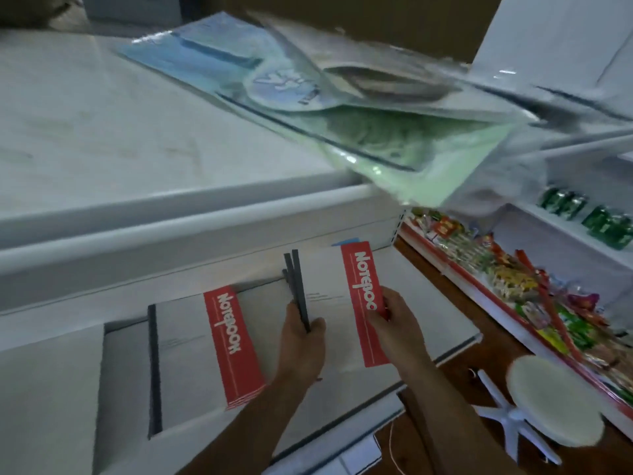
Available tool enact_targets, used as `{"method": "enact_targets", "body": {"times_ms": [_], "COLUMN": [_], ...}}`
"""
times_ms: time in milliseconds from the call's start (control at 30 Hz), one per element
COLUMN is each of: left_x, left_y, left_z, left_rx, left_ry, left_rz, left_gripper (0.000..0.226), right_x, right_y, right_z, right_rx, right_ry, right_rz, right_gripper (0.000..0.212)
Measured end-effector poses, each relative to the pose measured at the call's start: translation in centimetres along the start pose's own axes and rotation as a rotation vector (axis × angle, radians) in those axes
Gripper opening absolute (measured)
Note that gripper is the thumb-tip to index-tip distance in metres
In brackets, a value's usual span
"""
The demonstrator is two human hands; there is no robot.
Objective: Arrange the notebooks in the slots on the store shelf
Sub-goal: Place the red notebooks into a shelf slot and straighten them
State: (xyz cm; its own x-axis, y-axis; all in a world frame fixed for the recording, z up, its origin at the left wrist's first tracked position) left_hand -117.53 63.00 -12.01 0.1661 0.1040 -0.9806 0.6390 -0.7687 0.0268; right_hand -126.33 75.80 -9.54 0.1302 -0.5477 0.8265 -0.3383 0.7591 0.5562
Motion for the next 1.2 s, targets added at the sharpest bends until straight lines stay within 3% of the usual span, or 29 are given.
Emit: {"method": "enact_targets", "body": {"times_ms": [100, 267, 367, 467, 533, 633, 667, 767, 900, 1000, 1100, 1200], "left_x": [2.0, 3.4, 3.2, 3.0, 3.7, 5.1, 5.4, 5.7, 5.8, 5.1, 5.4, 5.5], "left_y": [-1.7, -2.6, -2.1, -1.3, -1.2, -1.5, -1.6, -1.9, -1.9, -1.6, -1.4, -1.3], "left_z": [2.5, 3.7, 4.4, 3.5, 2.0, -0.1, -0.5, -0.7, -0.4, 0.1, 0.2, 0.3], "left_rx": [-0.116, -0.213, -0.232, -0.175, -0.052, 0.081, 0.086, -0.033, -0.067, -0.050, -0.047, -0.032], "left_ry": [-0.054, 0.044, 0.001, -0.106, -0.162, -0.177, -0.182, -0.338, -0.323, -0.389, -0.318, -0.293], "left_rz": [0.305, 0.589, 0.668, 0.642, 0.650, 0.771, 0.819, 0.800, 0.803, 0.736, 0.909, 0.899], "left_gripper": [0.022, 0.052, 0.052, 0.044, 0.063, 0.113, 0.118, 0.103, 0.085, 0.086, 0.116, 0.110], "right_x": [-1.2, -2.5, -2.6, -3.6, -4.9, -6.5, -6.7, -7.3, -6.4, -5.9, -5.9, -5.5], "right_y": [1.3, 0.2, 0.3, 1.5, 2.4, 3.8, 4.1, 4.3, 4.4, 4.7, 4.9, 4.9], "right_z": [3.7, 7.4, 8.2, 7.9, 7.3, 6.4, 6.2, 6.0, 5.6, 5.5, 5.5, 5.4], "right_rx": [0.079, 0.246, 0.309, 0.372, 0.441, 0.585, 0.631, 0.673, 0.620, 0.588, 0.574, 0.603], "right_ry": [0.046, 0.101, 0.148, 0.215, 0.264, 0.286, 0.296, 0.357, 0.453, 0.477, 0.454, 0.452], "right_rz": [-0.132, -0.325, -0.294, -0.275, -0.227, -0.147, -0.143, -0.182, -0.164, -0.153, -0.174, -0.185], "right_gripper": [0.034, 0.031, 0.017, 0.020, 0.034, 0.048, 0.051, 0.064, 0.056, 0.053, 0.051, 0.051]}}
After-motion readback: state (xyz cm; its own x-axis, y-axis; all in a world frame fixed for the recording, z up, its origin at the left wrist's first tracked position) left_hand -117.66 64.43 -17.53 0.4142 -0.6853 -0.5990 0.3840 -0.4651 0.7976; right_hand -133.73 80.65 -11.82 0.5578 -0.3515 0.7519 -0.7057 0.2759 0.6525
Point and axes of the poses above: each hand's wrist, its own z-axis towards the middle knuckle, its own y-axis out of the back of the hand, x = y × z, the point moved 2 cm from there along z, towards the middle knuckle, and after that the axes turned 5 degrees about -z, right-handed, at the moved point
